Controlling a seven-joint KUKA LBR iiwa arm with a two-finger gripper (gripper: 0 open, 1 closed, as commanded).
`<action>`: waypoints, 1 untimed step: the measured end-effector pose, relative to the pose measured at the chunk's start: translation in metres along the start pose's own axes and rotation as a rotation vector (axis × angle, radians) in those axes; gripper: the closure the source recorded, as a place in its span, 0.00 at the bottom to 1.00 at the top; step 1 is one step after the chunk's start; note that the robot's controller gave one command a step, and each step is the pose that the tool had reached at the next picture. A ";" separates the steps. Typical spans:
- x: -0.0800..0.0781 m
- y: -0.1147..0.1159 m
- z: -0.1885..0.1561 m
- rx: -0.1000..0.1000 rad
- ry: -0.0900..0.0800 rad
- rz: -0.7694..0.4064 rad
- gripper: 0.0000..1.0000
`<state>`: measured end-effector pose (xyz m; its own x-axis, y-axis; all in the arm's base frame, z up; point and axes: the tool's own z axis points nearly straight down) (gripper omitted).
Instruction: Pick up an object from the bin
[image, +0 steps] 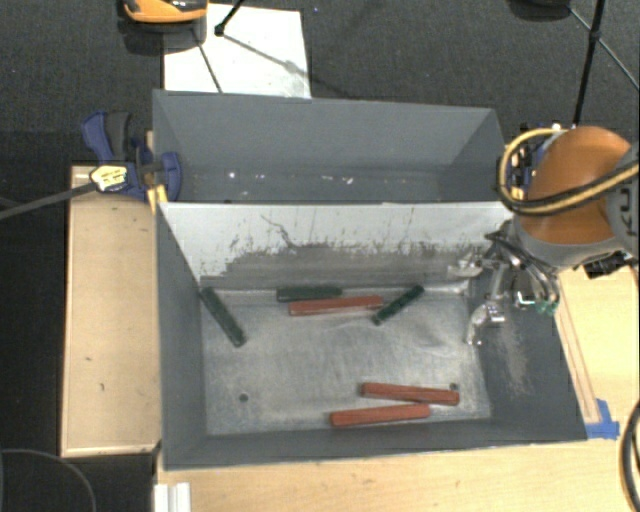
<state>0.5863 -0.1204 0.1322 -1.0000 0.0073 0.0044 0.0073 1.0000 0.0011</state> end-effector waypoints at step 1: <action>-0.002 0.000 -0.004 0.002 -0.008 -0.003 0.00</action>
Offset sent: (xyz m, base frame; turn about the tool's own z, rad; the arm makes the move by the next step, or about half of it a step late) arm -0.0025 0.1118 -0.0622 -0.3688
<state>0.5884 -0.1201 0.1363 -1.0000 0.0039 -0.0031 0.0039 1.0000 -0.0005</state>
